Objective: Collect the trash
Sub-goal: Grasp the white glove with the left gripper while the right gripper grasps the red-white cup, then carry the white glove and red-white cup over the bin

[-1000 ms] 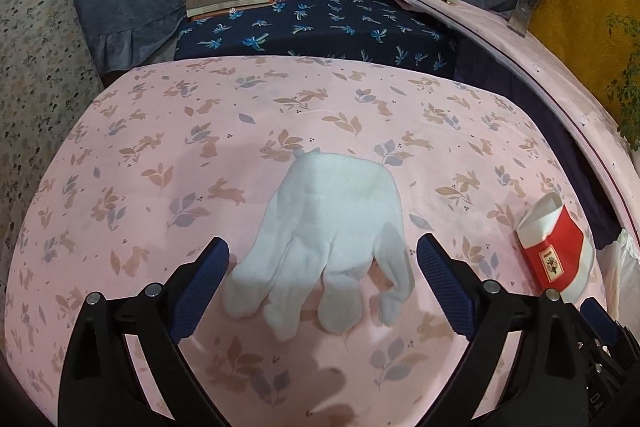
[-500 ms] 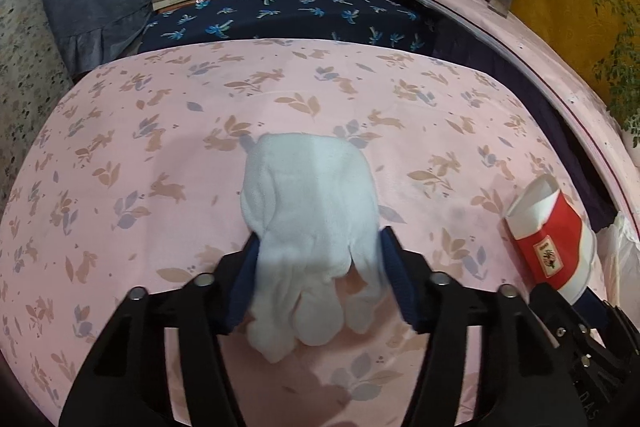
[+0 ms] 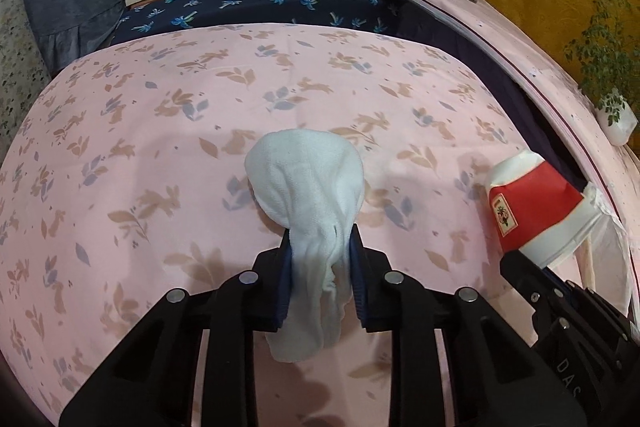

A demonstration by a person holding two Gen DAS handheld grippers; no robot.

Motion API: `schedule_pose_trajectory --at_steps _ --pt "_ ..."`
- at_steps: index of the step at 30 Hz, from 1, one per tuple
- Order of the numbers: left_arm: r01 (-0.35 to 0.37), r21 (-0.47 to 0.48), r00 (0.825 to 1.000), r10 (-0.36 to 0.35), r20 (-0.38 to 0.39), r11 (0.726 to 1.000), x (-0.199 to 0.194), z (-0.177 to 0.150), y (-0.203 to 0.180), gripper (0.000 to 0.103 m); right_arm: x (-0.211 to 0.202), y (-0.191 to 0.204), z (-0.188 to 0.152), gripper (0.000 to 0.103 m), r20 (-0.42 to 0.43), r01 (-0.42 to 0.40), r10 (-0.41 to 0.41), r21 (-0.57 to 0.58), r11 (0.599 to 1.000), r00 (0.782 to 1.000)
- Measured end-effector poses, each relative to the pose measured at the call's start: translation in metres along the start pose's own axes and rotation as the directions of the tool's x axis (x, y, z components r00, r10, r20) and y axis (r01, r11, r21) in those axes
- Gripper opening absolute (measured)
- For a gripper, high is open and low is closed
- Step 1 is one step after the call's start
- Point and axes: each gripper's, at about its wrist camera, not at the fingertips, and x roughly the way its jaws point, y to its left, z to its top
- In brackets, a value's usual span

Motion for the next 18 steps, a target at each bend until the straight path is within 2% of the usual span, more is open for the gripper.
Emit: schedule_pose_trajectory --at_steps 8,18 --pt "0.035 0.036 0.999 -0.035 -0.011 0.999 -0.014 -0.015 -0.031 0.023 -0.025 -0.018 -0.006 0.003 0.027 0.005 -0.006 0.022 1.0 1.0" --pt "0.06 0.128 0.998 -0.062 0.006 0.99 -0.035 -0.026 -0.078 0.023 -0.06 -0.053 -0.012 0.003 0.077 0.02 -0.026 0.07 0.997 0.997"
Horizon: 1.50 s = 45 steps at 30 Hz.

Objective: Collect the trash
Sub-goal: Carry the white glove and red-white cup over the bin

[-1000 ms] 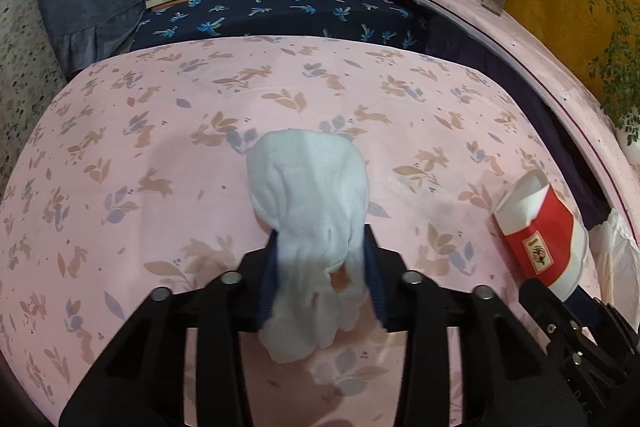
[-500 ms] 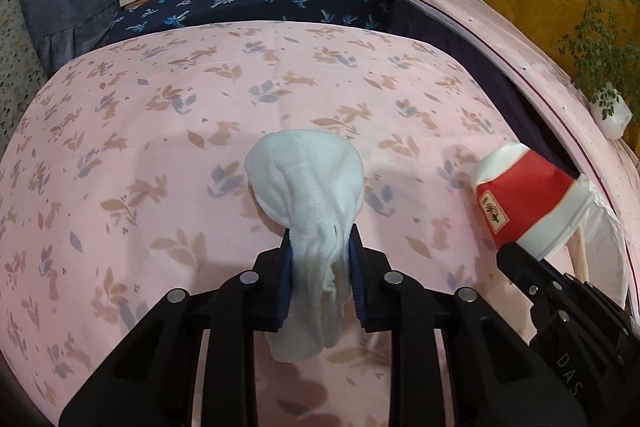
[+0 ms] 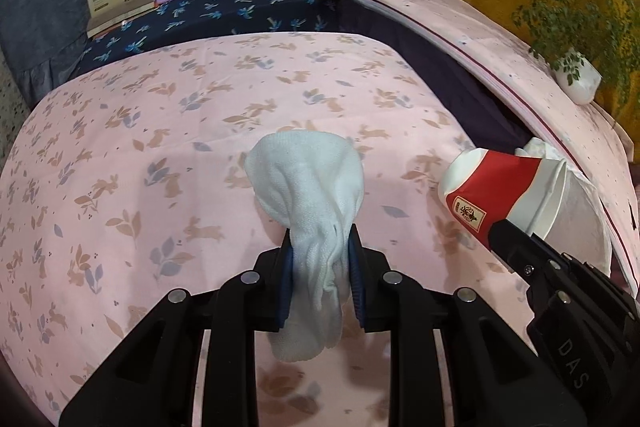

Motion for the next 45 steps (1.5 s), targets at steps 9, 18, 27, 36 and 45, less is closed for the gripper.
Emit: schedule_pose_trajectory --at_steps 9,18,27,36,45 --pt "0.022 0.071 1.0 -0.023 0.012 0.997 -0.011 -0.003 -0.041 0.023 -0.031 -0.033 0.001 0.003 0.056 0.022 -0.024 0.037 0.999 0.998" --pt "0.052 0.134 0.998 -0.055 0.017 0.99 -0.016 -0.003 -0.082 0.023 -0.05 -0.073 0.0 0.003 0.086 0.052 -0.061 0.103 0.993 0.994" --pt "0.084 0.193 0.996 -0.087 0.011 0.978 -0.017 -0.008 -0.122 0.023 -0.064 -0.116 -0.006 0.003 0.098 0.09 -0.108 0.171 0.981 0.989" --pt "0.133 0.246 0.991 -0.137 -0.001 0.96 -0.017 -0.012 -0.161 0.023 -0.072 -0.152 -0.014 0.003 0.092 0.126 -0.151 0.231 0.965 0.984" --pt "0.164 0.286 0.986 -0.167 -0.014 0.944 -0.014 -0.012 -0.189 0.023 -0.076 -0.175 -0.018 0.003 0.088 0.154 -0.183 0.264 0.952 0.979"
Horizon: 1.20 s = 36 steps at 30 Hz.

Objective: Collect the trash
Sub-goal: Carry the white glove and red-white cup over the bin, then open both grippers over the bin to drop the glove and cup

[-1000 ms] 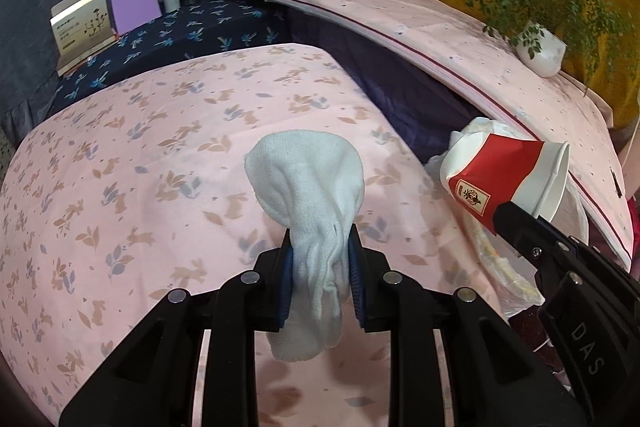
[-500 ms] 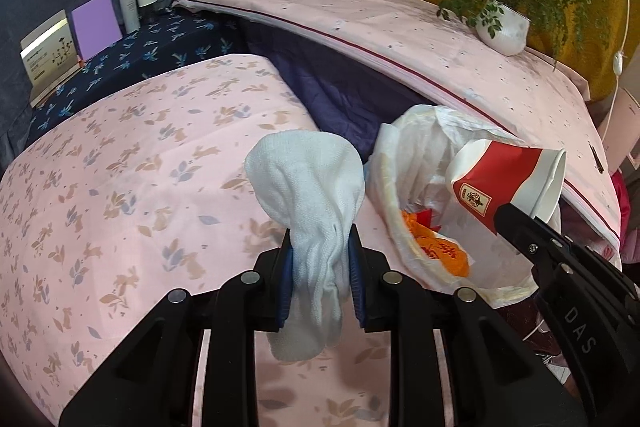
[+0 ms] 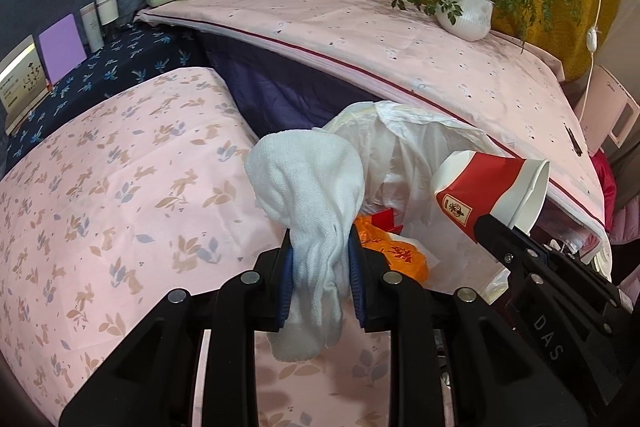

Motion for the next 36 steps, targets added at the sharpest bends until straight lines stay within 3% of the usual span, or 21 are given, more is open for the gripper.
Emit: schedule_pose_trajectory --at_steps 14,19,22,29,33,36 --pt "0.086 0.042 0.996 -0.086 -0.011 0.995 0.013 0.01 -0.031 0.026 0.0 -0.028 0.002 0.003 0.002 0.044 -0.044 0.045 0.998 0.999" --pt "0.074 0.016 0.997 -0.074 -0.008 0.997 0.015 0.01 -0.027 0.047 0.001 -0.03 0.003 0.004 -0.001 0.049 -0.049 0.048 0.998 0.999" --pt "0.056 0.006 0.998 -0.056 0.007 0.998 0.012 0.01 -0.023 0.06 0.002 -0.028 0.004 0.01 -0.002 0.049 -0.049 0.045 0.998 0.999" --pt "0.026 -0.026 1.0 -0.025 0.017 0.999 0.01 0.01 -0.01 0.064 0.002 -0.016 0.006 0.011 0.006 0.036 -0.036 0.024 0.999 0.999" --pt "0.002 -0.049 1.0 -0.001 0.021 0.999 0.008 0.008 0.001 0.066 0.002 -0.009 0.008 0.025 0.014 0.035 -0.035 0.013 0.999 0.999" --pt "-0.009 -0.072 1.0 0.01 0.022 0.997 0.006 0.006 0.009 0.066 0.004 -0.006 0.007 0.026 0.009 0.036 -0.037 0.011 0.999 0.999"
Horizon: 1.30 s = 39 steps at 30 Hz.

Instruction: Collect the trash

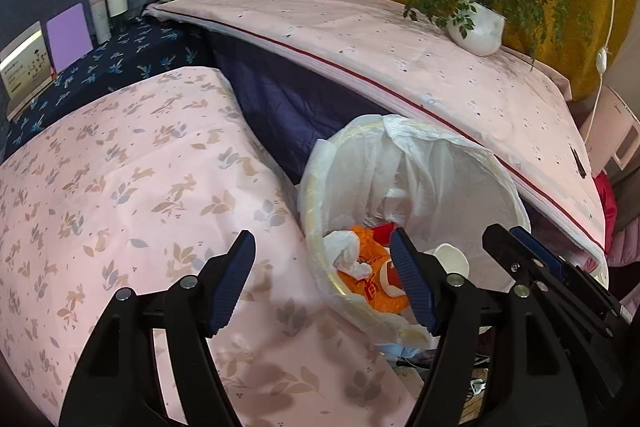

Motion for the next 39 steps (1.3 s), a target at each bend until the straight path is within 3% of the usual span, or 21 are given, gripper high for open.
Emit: schedule_pose_trajectory --at_steps 5,20,22,34,39 --pt "-0.019 -0.022 1.0 0.019 0.001 1.0 0.0 -0.001 0.011 0.066 0.001 0.005 -0.001 0.027 -0.005 -0.005 0.005 -0.007 1.0 1.0" --pt "-0.056 -0.027 0.998 0.056 0.004 0.998 -0.004 -0.006 0.019 0.07 -0.004 0.011 -0.002 0.046 -0.004 0.002 -0.003 -0.04 0.999 1.0" --pt "-0.062 -0.028 0.998 0.062 0.006 0.998 -0.005 -0.006 0.019 0.076 -0.005 0.011 -0.002 0.048 -0.003 0.005 -0.005 -0.044 0.999 1.0" --pt "-0.115 -0.008 0.993 0.115 0.018 0.993 -0.009 -0.013 0.02 0.089 -0.011 0.008 -0.007 0.062 -0.004 0.033 -0.033 -0.082 0.996 0.999" --pt "-0.128 -0.001 0.992 0.128 0.016 0.992 -0.011 -0.017 0.02 0.089 -0.015 0.005 -0.01 0.071 -0.005 0.04 -0.041 -0.097 0.995 0.999"
